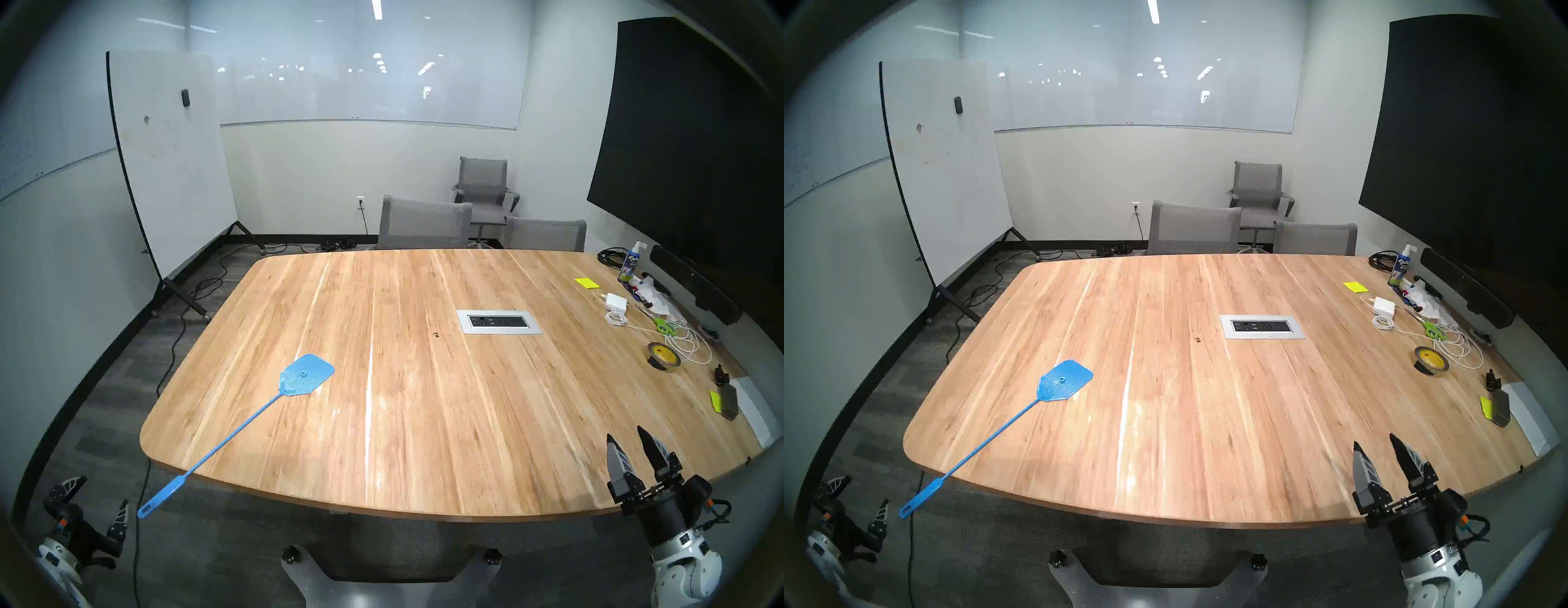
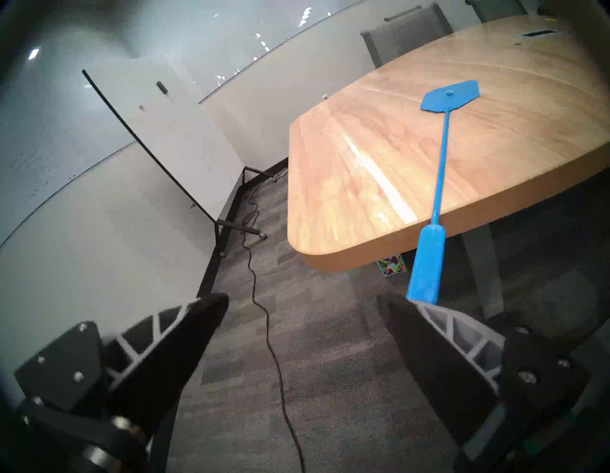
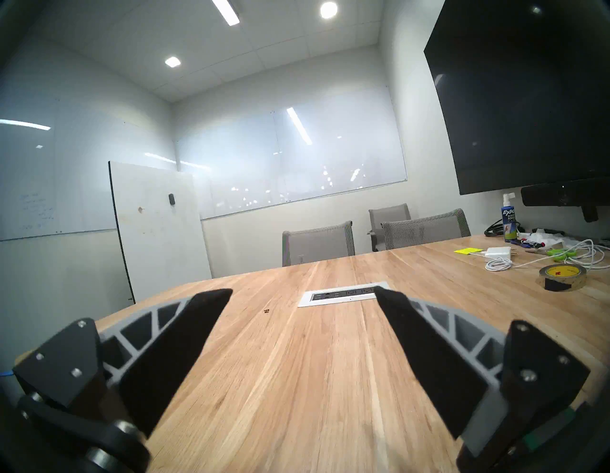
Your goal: Swat a bug on table
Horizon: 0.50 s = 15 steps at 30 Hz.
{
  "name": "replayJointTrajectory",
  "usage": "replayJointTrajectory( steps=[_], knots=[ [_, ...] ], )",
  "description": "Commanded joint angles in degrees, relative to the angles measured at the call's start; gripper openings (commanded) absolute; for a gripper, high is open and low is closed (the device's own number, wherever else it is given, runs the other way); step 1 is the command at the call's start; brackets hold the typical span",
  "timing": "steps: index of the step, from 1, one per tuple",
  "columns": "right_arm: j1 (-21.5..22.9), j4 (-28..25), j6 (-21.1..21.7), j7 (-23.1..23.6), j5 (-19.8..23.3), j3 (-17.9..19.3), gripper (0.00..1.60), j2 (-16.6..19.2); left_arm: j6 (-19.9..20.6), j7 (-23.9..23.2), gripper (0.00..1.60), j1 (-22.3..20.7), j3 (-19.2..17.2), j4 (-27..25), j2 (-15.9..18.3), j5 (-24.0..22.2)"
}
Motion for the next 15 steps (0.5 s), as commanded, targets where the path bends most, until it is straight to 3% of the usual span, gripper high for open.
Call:
replayJointTrajectory(
  steps=[1,8,15],
  knots=[
    [0.1,-1.1,-0.1,0.2,0.0,-0.1,1.60,0.1,0.3,-1.2,1.60,-1.0,1.1,2.1,2.3,-0.5],
    [0.2,-1.0,-0.1,0.2,0.0,-0.1,1.60,0.1,1.8,-2.0,1.60,-1.5,0.3,2.2,4.2,-0.4],
    [0.2,-1.0,-0.1,0.2,0.0,0.0,1.60,0.1,3.0,-3.7,1.60,-1.0,-2.9,-1.0,4.7,-4.7]
  ],
)
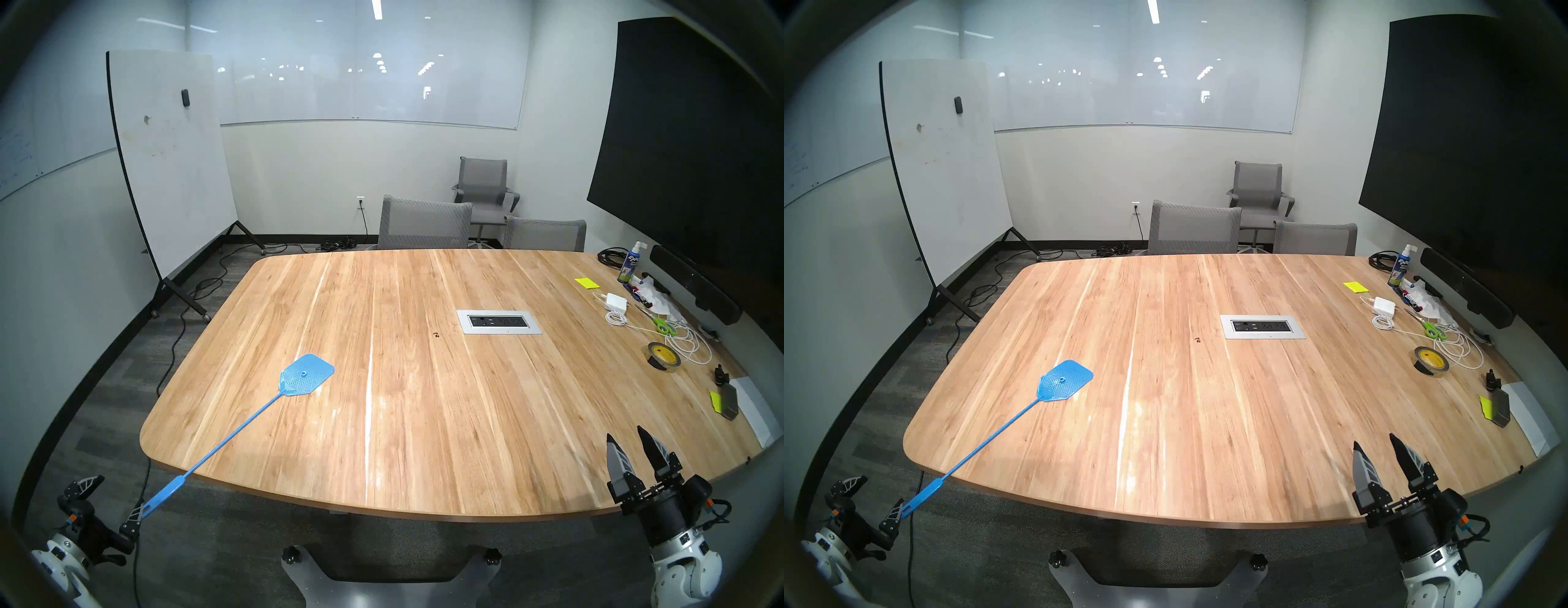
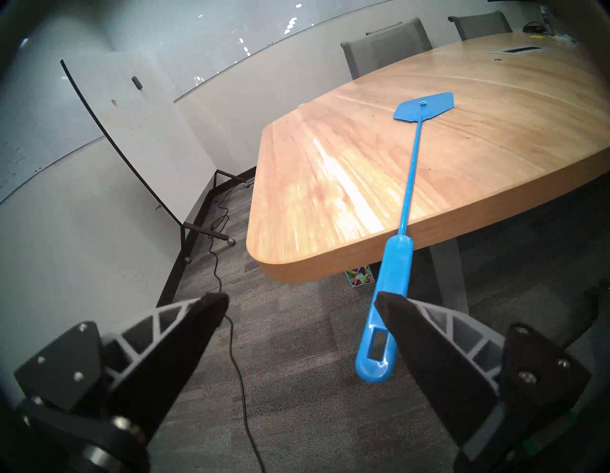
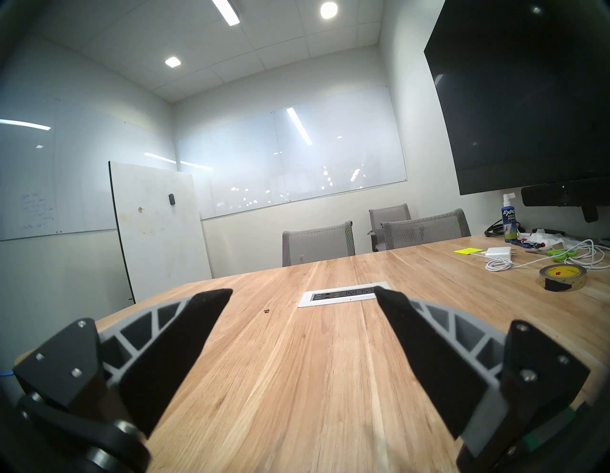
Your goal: Swat a bug on table
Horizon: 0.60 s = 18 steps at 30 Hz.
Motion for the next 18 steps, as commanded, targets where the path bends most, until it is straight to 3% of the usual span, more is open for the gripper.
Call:
replayJointTrajectory(
  steps=[1,8,13,18],
  knots=[
    [0.1,-1.0,-0.1,0.2,0.0,-0.1,1.60,0.1,0.8,-1.2,1.60,1.0,-2.3,-3.7,1.5,-4.0],
    [0.1,-1.0,-0.1,0.2,0.0,0.0,1.60,0.1,0.8,-2.4,1.60,2.3,-2.3,-3.9,1.0,-6.6],
    [0.2,-1.0,-0.1,0.2,0.0,0.0,1.60,0.0,1.1,-1.3,1.60,3.1,-2.3,-2.7,2.4,-7.3],
    [0.2,-1.0,-0.1,0.2,0.0,0.0,1.60,0.0,1.8,0.3,1.60,2.0,-2.3,-0.2,4.8,-5.1]
  ],
)
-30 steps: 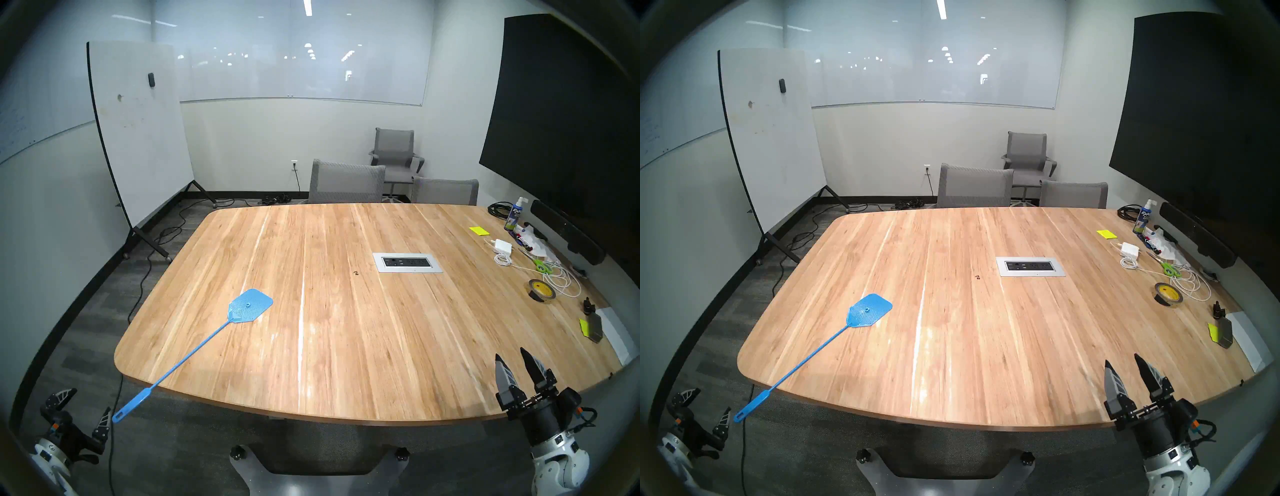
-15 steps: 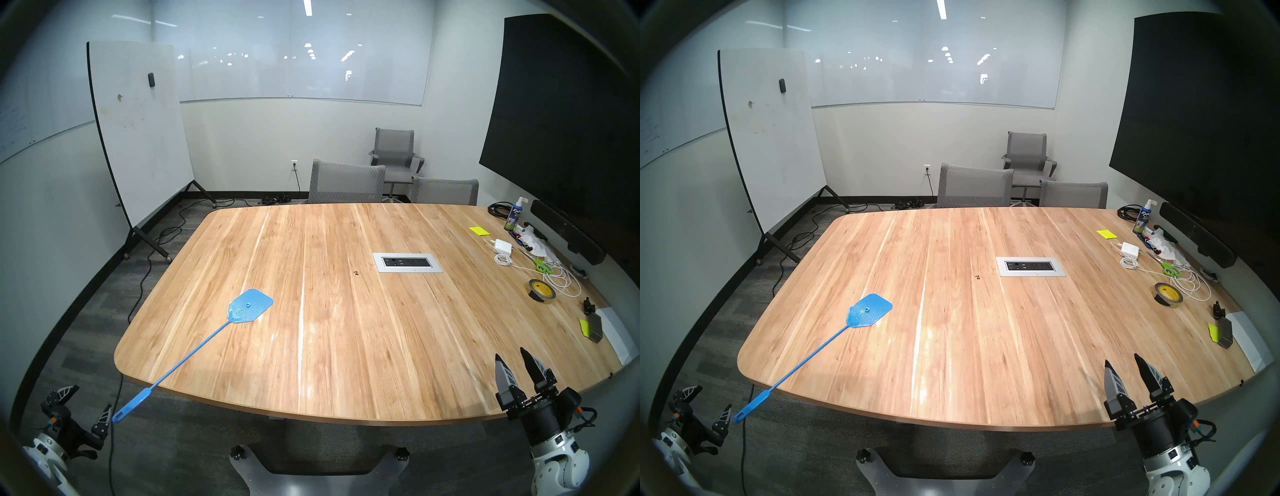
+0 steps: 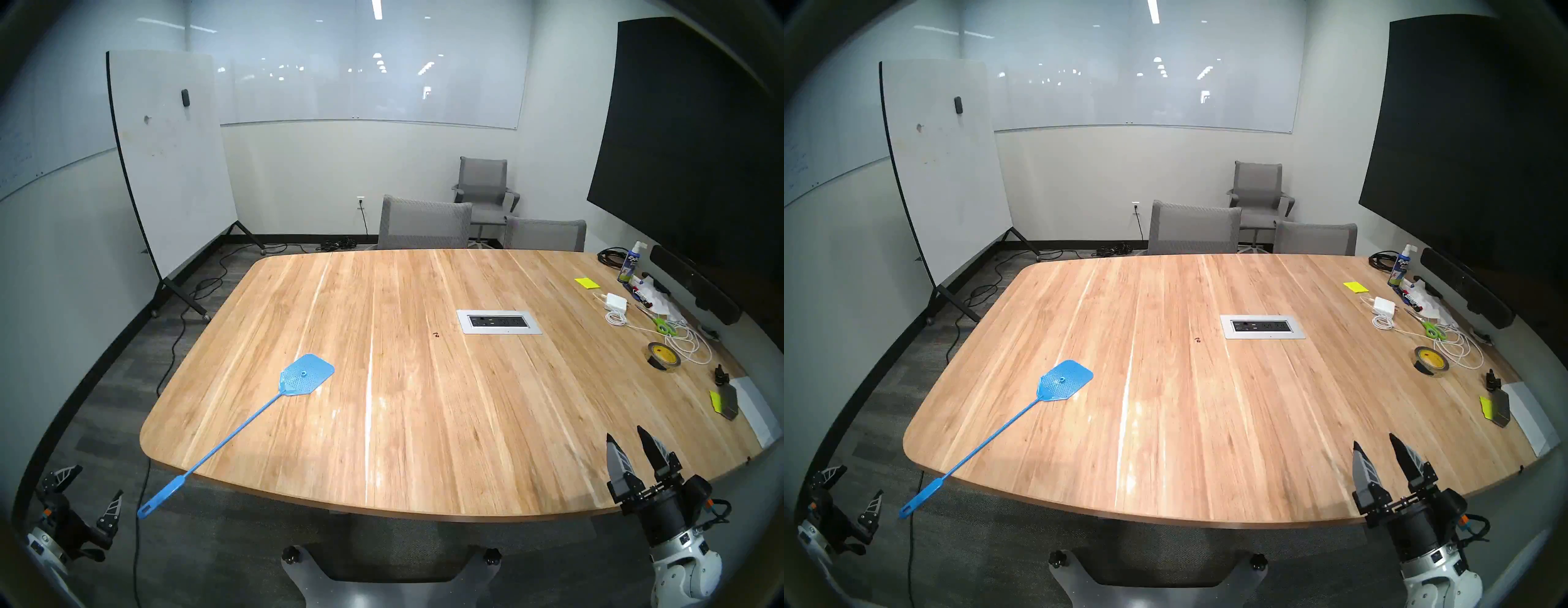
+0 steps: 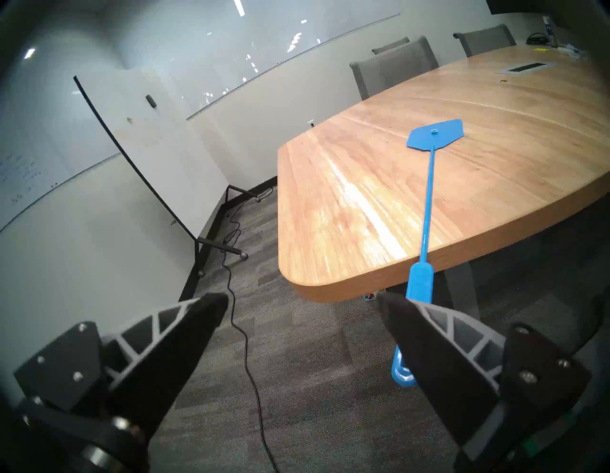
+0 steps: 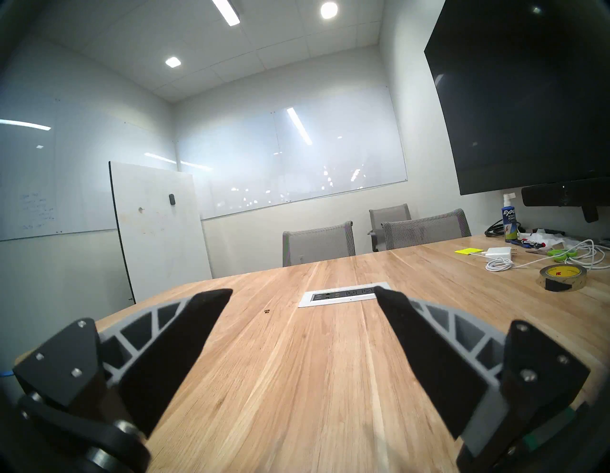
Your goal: Swat a bug on table
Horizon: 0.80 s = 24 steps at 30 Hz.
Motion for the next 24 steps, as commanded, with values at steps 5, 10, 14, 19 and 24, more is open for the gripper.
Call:
replayJointTrajectory(
  steps=[5,10,14,19,24],
  knots=[
    [0.2,-0.9,-0.1,0.2,0.0,0.0,1.60,0.1,2.0,5.4,1.60,-2.8,-0.1,5.7,7.7,4.7],
    [0.2,-0.9,-0.1,0.2,0.0,0.0,1.60,0.1,2.8,9.4,1.60,-5.0,-0.1,8.0,11.0,9.7],
    [0.3,-0.8,-0.1,0.2,0.0,0.0,1.60,0.1,3.7,12.9,1.60,-6.3,-0.1,8.9,12.8,12.4],
    [0.3,-0.8,-0.1,0.3,0.0,0.0,1.60,0.1,4.7,15.4,1.60,-8.0,-0.1,10.9,15.6,15.2],
    [0.3,-0.9,-0.1,0.3,0.0,0.0,1.60,0.0,4.5,17.4,1.60,-10.0,-0.1,15.0,18.7,18.7]
  ],
)
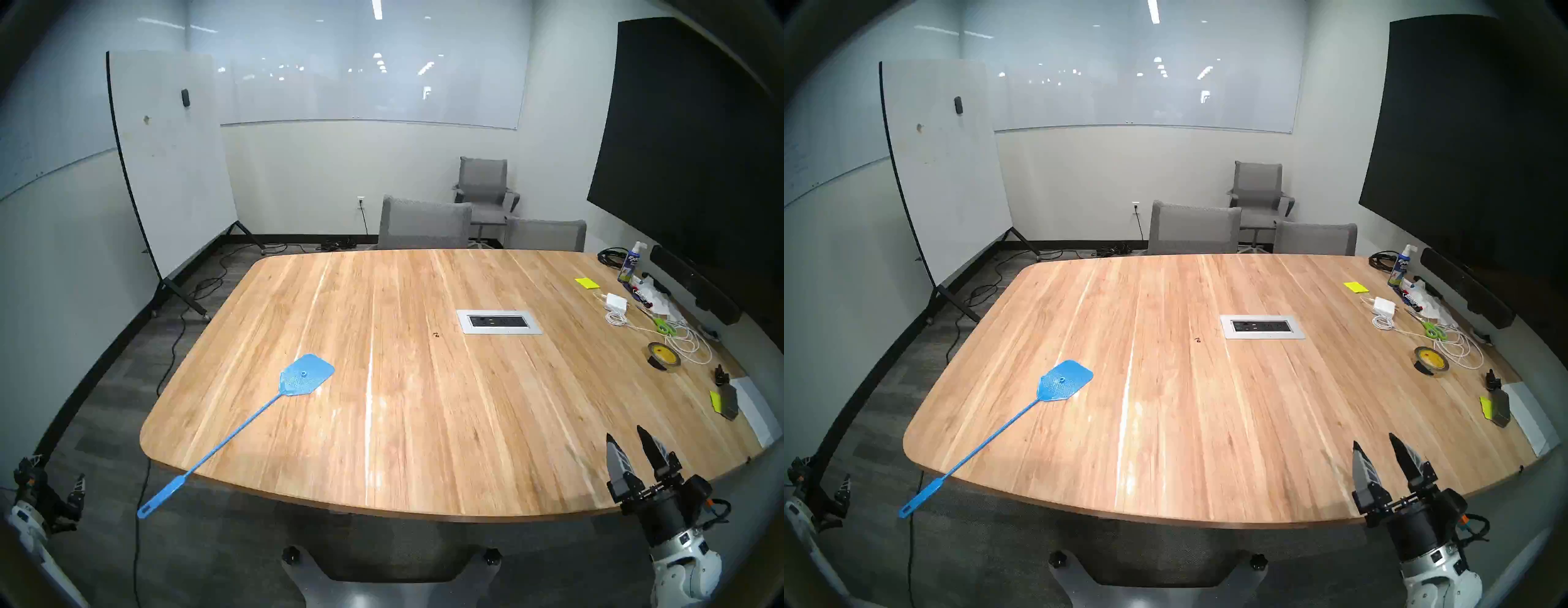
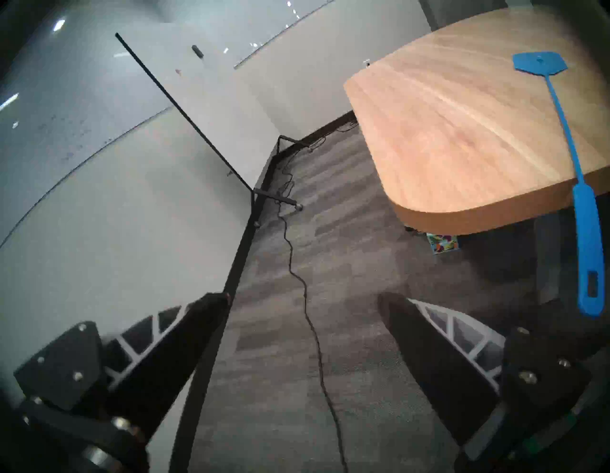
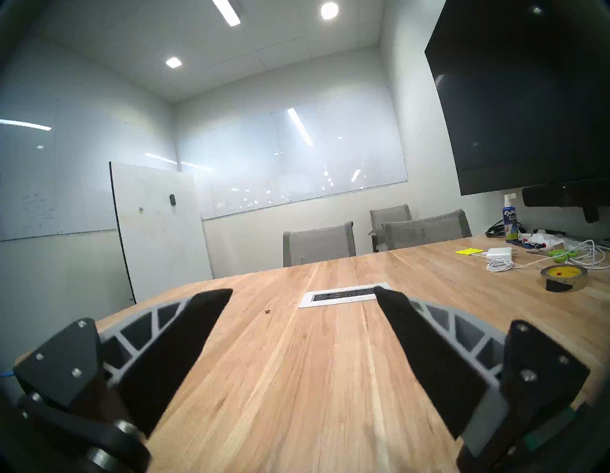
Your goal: Swat a bug on table
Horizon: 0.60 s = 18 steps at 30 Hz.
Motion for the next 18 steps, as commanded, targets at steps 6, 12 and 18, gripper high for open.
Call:
replayJointTrajectory(
  steps=[6,12,18],
  knots=[
    [0.1,-1.0,-0.1,0.2,0.0,0.0,1.60,0.0,-2.7,6.0,1.60,-3.2,-0.1,6.9,8.4,5.6],
    [0.1,-1.0,-0.1,0.1,0.0,0.0,1.60,0.0,-5.0,7.7,1.60,-4.2,0.6,7.8,7.8,6.7],
    [0.1,-1.1,0.0,0.2,0.0,0.1,1.60,0.0,-4.7,6.4,1.60,-5.3,1.6,8.3,7.6,6.4]
  ],
)
